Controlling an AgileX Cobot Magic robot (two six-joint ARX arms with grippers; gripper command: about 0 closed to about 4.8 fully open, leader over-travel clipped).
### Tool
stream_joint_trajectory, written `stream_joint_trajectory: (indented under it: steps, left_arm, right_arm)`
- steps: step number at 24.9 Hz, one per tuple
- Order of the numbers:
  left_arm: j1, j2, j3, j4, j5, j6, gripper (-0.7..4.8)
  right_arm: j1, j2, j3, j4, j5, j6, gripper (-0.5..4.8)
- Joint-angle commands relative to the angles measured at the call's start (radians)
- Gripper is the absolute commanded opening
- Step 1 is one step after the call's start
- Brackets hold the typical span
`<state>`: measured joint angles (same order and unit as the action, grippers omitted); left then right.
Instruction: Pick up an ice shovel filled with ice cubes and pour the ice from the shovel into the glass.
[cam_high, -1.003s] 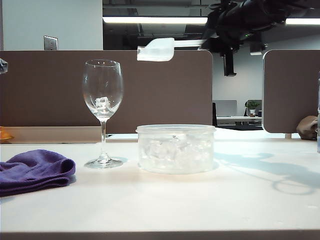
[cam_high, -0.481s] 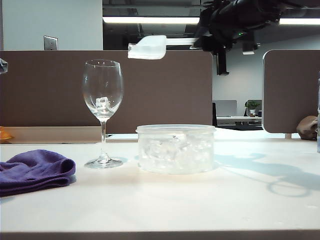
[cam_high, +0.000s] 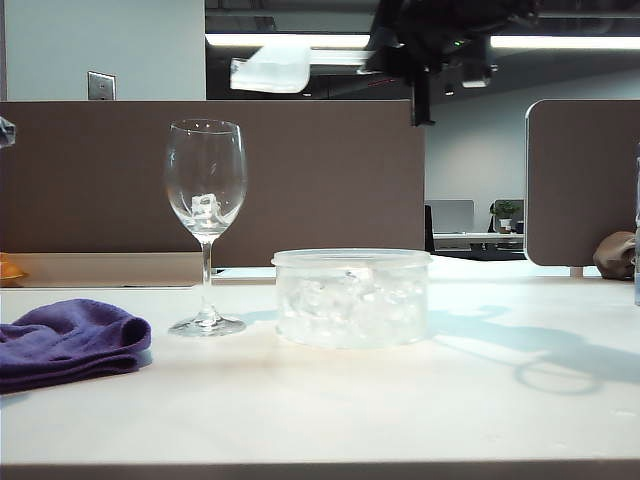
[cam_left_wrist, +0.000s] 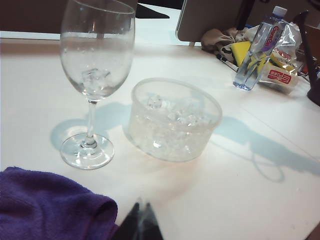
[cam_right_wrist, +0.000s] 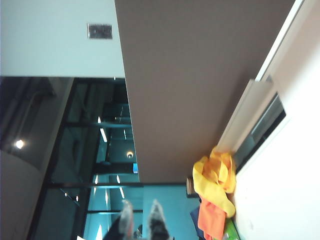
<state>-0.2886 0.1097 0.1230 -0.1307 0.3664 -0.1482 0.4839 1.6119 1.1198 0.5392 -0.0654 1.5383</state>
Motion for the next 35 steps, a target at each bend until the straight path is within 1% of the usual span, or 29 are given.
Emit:
stream_joint_trajectory:
  steps: [1, 13, 18, 26, 27, 32, 35]
  left_arm:
    - [0.0, 0.001, 0.005, 0.012, 0.005, 0.002, -0.05]
    - [0.0, 0.001, 0.005, 0.013, 0.005, 0.002, -0.05]
    - [0.0, 0.001, 0.005, 0.012, 0.005, 0.002, -0.05]
    - [0.0, 0.001, 0.005, 0.012, 0.005, 0.002, -0.05]
    - [0.0, 0.001, 0.005, 0.012, 0.005, 0.002, -0.05]
    - [0.0, 0.001, 0.005, 0.012, 0.005, 0.002, -0.05]
    - [0.0, 0.001, 0.005, 0.012, 0.005, 0.002, -0.05]
  right_arm:
    - [0.015, -0.003, 0.006, -0.002, 0.023, -0.028, -0.05]
    - [0.052, 0.018, 0.007, -0.015, 0.051, -0.054, -0.05]
    - [0.074, 0.029, 0.006, -0.013, 0.083, -0.061, -0.05]
    - [0.074, 0.033, 0.013, -0.014, 0.089, -0.163, -0.05]
    - [0.074, 0.034, 0.027, -0.022, 0.089, -0.206, -0.05]
    - [0.074, 0.035, 0.069, -0.048, 0.091, -0.314, -0.05]
    - [0.074, 0.035, 0.078, -0.062, 0.09, -0.317, -0.05]
